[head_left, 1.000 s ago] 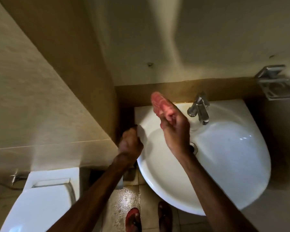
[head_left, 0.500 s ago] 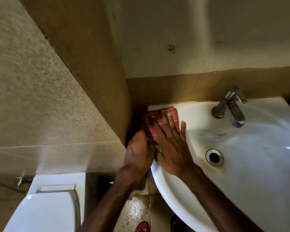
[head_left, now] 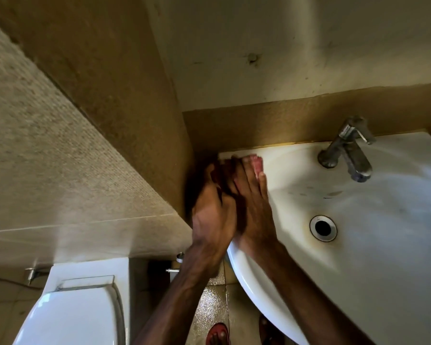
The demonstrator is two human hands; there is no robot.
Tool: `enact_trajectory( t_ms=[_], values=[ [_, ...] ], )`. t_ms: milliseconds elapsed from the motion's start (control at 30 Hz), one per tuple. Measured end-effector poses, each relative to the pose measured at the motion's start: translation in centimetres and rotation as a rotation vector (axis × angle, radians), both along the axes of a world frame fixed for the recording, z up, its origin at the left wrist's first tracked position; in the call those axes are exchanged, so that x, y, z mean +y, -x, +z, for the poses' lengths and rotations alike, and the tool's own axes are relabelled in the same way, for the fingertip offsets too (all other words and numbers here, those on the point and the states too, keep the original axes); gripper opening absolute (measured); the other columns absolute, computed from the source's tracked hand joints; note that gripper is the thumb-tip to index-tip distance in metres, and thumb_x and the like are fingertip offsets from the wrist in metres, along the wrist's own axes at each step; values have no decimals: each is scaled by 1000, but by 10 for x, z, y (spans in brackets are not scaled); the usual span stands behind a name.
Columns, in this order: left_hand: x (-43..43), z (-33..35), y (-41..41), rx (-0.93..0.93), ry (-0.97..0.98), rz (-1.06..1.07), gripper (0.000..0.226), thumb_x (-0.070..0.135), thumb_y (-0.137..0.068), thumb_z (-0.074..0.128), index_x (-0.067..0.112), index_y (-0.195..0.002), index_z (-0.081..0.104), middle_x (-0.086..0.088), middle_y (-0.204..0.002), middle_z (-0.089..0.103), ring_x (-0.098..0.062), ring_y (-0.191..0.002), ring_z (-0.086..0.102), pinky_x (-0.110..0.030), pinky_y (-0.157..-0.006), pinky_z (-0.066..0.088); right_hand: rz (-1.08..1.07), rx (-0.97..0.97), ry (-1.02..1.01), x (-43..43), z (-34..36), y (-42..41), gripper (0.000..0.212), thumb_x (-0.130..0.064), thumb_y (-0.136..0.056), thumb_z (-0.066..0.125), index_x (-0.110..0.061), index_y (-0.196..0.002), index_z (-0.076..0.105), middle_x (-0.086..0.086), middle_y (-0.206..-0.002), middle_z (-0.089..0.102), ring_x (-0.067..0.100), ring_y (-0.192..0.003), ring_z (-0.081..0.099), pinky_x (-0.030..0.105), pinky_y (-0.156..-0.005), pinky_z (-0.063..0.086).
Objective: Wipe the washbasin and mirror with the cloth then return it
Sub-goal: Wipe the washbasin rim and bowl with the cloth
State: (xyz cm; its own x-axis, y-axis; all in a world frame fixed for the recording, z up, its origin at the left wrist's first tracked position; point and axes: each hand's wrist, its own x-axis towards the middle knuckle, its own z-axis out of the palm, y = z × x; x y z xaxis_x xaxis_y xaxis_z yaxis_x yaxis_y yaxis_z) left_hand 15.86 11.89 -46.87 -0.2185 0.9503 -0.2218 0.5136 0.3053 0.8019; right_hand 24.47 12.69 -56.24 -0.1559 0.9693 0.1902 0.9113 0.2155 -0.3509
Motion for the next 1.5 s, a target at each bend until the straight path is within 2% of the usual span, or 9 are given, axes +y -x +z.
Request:
enact_trajectory(
  t_ms=[100,300,400,633,833,1033,1133,1233,1500],
  values=[
    [-1,-4,3,-11,8,-23,59,11,-101,43,28,-155,31,4,-154,44,-19,-139,43,-27,-114,31,27,69,12,-23,-5,1,81,-53,-92,42,-25,-164,22,4,-174,6,23,-162,-3,50,-131,3],
    [6,-12,-1,-26,-48,-10,49,11,-103,41,21,-151,38,2,-150,48,-18,-135,46,-21,-109,32,-131,-28,-2,26,0,5,69,-50,-103,18,-18,-163,29,17,-171,19,35,-160,11,57,-127,15],
    [8,-13,-1,-23,-53,-28,50,11,-103,41,20,-152,38,0,-148,49,-20,-132,49,-34,-112,38,-215,-23,26,28,-1,7,69,-52,-103,19,-20,-164,23,14,-173,12,32,-161,1,56,-128,10],
    [11,-15,-3,-15,-23,-109,45,13,-101,40,20,-146,45,3,-138,56,-16,-128,52,-25,-105,39,-99,18,30,-22,-9,-12,79,-55,-97,27,-18,-166,15,8,-174,0,26,-161,-11,53,-130,7],
    [18,-17,-13,93,-23,-126,47,8,-95,49,17,-142,51,8,-112,53,-8,-105,50,-23,-96,37,-258,-76,22,30,-12,-46,83,-64,-101,22,-13,-165,14,15,-174,3,36,-161,-3,58,-128,7],
    [25,-24,-16,259,-12,-237,33,25,-77,42,19,-95,70,0,-96,71,-23,-91,69,-32,-83,56,-276,59,-72,3,-17,-10,73,-37,-101,41,-3,-162,22,18,-171,14,33,-160,12,50,-130,10],
    [27,-30,-9,283,-30,-259,28,10,-86,50,13,-107,70,-4,-114,71,-25,-107,67,-28,-90,50,-149,128,-146,-6,-27,-23,73,-14,-92,61,-4,-159,34,14,-168,29,30,-158,24,49,-126,27],
    [28,-30,-6,308,-24,-255,45,1,-88,51,9,-132,61,-5,-141,58,-23,-132,53,-29,-110,37,-131,109,-153,13,-17,-57,64,-18,-96,50,-8,-158,38,11,-166,36,28,-156,30,45,-127,27],
    [33,-30,3,127,-49,-160,48,13,-97,43,13,-145,42,-6,-141,55,-26,-130,51,-32,-109,39,-257,142,-111,23,-10,-42,61,-29,-97,36,-13,-155,45,6,-165,38,24,-157,28,51,-128,19]
  ],
)
